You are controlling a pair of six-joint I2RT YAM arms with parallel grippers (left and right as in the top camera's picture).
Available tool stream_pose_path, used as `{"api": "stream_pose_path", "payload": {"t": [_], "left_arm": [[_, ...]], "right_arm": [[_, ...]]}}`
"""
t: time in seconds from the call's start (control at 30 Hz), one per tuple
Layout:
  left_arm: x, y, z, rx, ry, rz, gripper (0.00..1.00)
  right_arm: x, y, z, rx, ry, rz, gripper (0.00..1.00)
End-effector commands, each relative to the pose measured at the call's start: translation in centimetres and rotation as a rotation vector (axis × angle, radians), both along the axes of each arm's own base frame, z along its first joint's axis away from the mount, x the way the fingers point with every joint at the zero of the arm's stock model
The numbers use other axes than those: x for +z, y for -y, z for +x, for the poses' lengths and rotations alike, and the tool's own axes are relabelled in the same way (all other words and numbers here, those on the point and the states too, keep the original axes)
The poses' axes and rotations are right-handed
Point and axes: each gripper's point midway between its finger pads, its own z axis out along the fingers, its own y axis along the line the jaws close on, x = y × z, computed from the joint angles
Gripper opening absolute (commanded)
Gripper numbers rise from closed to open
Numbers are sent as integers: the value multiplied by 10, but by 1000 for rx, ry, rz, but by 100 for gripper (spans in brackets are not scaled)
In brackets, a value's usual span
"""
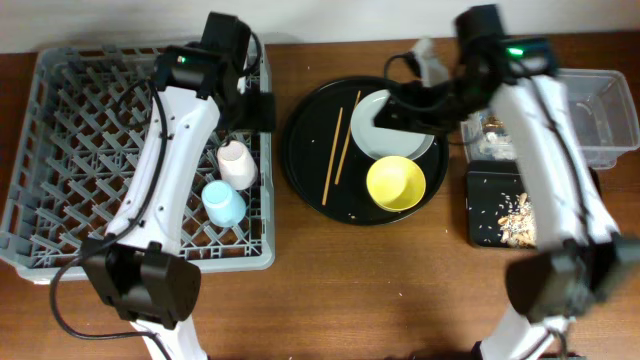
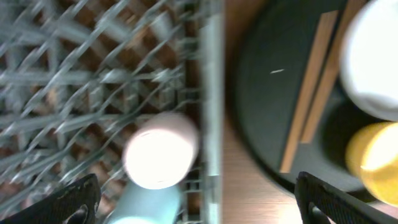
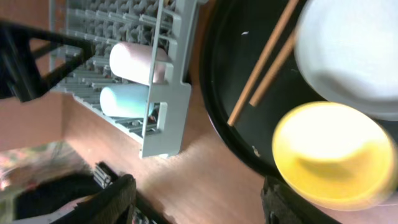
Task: Sort waste into correct bins and load items into the dishwasher rack
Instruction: 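Place the pink cup into the dish rack with the left gripper, then carry the yellow bowl with the left gripper and set it in the rack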
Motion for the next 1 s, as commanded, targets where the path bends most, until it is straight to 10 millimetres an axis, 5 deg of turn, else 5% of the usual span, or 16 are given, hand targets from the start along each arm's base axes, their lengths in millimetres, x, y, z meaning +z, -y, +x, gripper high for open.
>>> {"api": "stream_pose_path", "payload": {"t": [0.0,0.03,0.07,0.17,0.27,0.47,0.53,0.63,0.83,0.9,0.97], "left_arm": [[13,69,-18,-214,0,-139,99],[10,83,-23,-246,-7,-138,99],[4,106,-31,-299,-17,-137,99],[-14,154,-39,-398,-22,-137,96],[-66,208,-47,-490,-69,-115,91],[-142,220,-41,-438,-168,-61,81],[-160,220,-42,-429,-202,-47,64],[-163,221,-41,-419,-201,-51,51],[-183,236,-49,-451,-214,-41,42],[-190,235,-51,-451,-229,-33,27],[-190,234,-49,-446,-224,-31,1]], "right_arm": [[54,71,-30,-259,112,-194,73],[60,85,-39,-303,115,-215,79],[71,108,-56,-375,120,-232,99],[74,133,-70,-430,107,-251,98],[55,145,-77,-407,52,-293,98],[31,145,-82,-381,-21,-306,99],[28,144,-82,-376,-30,-307,100],[28,145,-82,-376,-26,-307,100],[28,145,-81,-377,-23,-307,99],[28,145,-81,-377,-23,-308,100],[28,145,-81,-377,-23,-308,100]]}}
